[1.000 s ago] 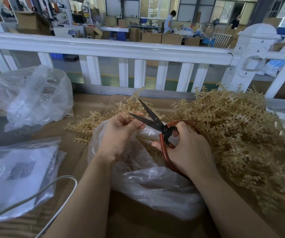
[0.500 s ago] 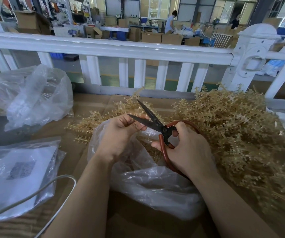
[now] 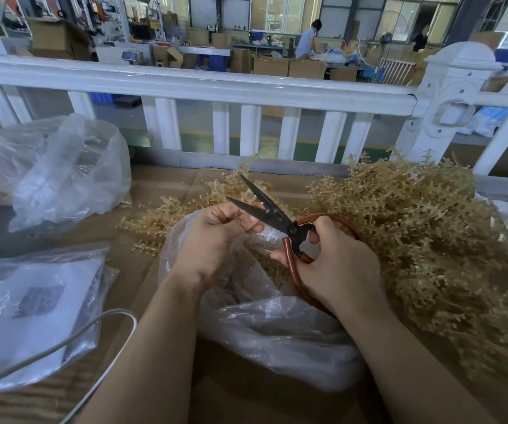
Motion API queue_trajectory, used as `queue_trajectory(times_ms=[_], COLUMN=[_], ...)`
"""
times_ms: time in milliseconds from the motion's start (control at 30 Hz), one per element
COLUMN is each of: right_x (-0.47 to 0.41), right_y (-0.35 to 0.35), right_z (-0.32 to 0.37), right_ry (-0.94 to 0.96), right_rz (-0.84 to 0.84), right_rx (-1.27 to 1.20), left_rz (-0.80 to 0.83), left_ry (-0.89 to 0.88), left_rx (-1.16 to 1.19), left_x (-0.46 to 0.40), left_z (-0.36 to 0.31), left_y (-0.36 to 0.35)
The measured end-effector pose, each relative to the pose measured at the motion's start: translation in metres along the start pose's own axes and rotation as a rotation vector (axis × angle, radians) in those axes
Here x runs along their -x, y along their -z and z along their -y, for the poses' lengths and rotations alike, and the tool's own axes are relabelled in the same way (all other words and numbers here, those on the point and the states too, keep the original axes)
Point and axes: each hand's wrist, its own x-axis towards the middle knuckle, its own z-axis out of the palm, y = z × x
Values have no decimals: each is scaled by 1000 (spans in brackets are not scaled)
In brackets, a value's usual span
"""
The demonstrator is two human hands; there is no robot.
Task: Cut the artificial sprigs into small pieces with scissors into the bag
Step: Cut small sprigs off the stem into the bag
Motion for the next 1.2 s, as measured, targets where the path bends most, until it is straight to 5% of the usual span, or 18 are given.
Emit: queue_trajectory(times_ms=[767, 1200], right_x=[2, 2], right_y=[5, 0], right_z=[3, -1], right_ry=[-47, -87], right_rz=[48, 135], right_rx=[-23, -189], left_rz=[86, 112], left_ry=[-82, -37], left_rx=[-166, 14], left_x=[4, 1], left_z=[-5, 0], left_y=[-3, 1])
